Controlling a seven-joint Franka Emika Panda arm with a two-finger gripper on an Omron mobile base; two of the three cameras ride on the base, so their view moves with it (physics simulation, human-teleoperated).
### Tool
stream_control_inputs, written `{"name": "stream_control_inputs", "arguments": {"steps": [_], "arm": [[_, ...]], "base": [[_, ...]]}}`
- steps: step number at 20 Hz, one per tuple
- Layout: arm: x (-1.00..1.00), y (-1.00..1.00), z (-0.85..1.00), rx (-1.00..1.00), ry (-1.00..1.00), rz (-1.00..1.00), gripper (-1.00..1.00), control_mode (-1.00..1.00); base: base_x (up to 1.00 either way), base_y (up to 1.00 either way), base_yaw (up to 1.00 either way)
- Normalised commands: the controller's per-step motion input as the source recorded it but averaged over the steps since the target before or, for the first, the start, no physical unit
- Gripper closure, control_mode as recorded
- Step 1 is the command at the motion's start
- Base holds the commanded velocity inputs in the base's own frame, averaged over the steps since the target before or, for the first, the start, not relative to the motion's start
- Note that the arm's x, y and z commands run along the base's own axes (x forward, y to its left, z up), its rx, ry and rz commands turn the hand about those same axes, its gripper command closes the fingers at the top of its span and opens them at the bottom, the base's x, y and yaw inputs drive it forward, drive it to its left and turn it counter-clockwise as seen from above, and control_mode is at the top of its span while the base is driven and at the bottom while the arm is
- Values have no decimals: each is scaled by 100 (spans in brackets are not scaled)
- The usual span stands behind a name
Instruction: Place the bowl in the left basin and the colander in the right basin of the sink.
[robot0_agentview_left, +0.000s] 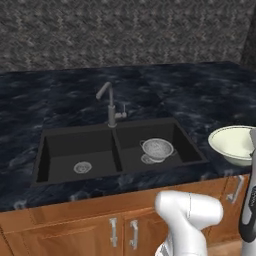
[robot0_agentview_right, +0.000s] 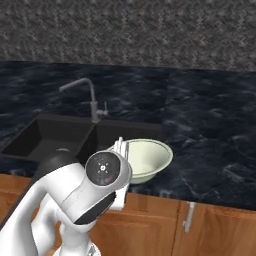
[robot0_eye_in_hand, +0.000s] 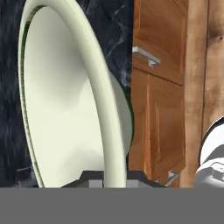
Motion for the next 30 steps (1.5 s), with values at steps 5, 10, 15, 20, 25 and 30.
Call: {"name": "stream_control_inputs", "arguments": {"steps": [5,10,15,20,25,30], "arm": [[0,0,0,0,0,0,100,100],[0,0,0,0,0,0,100,100],[0,0,0,0,0,0,100,100],[0,0,0,0,0,0,100,100],[0,0,0,0,0,0,100,100],[0,0,0,0,0,0,100,100]], "base": [[0,83,0],[5,89,0],[20,70,0],[35,52,1],[51,50,2],[55,21,5]]}}
